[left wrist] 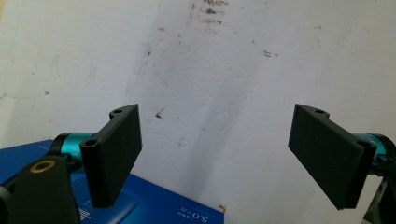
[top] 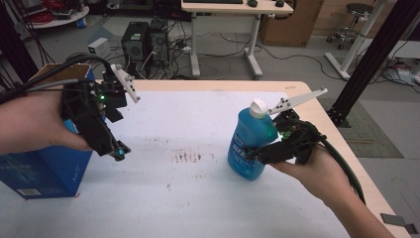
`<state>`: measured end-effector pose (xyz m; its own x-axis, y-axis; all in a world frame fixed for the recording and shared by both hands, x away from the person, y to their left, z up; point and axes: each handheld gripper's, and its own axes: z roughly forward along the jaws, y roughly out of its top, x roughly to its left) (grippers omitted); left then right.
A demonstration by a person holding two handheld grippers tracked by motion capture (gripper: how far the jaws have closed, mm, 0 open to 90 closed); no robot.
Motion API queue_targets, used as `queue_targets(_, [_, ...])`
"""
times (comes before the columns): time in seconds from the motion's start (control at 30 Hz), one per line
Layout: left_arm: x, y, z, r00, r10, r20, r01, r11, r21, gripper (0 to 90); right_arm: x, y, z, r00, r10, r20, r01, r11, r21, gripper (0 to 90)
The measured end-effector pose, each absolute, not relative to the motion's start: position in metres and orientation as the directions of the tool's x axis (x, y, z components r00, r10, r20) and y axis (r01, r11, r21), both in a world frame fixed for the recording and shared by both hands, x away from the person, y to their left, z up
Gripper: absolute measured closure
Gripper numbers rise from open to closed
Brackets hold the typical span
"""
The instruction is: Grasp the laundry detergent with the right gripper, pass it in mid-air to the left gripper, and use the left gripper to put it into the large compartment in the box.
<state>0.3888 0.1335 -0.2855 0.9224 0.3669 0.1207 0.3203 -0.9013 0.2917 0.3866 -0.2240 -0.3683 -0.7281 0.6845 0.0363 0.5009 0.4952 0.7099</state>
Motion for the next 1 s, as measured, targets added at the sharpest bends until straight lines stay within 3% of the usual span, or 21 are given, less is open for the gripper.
queue_targets(1.0, [0.3885, 0.1322, -0.2854, 0.924, 0.362, 0.121, 0.317, -0.905, 0.284, 17.5, 0.3855, -0.2198, -0.3727, -0.716, 0.697, 0.027, 0.49, 0.475, 0.731, 32.9])
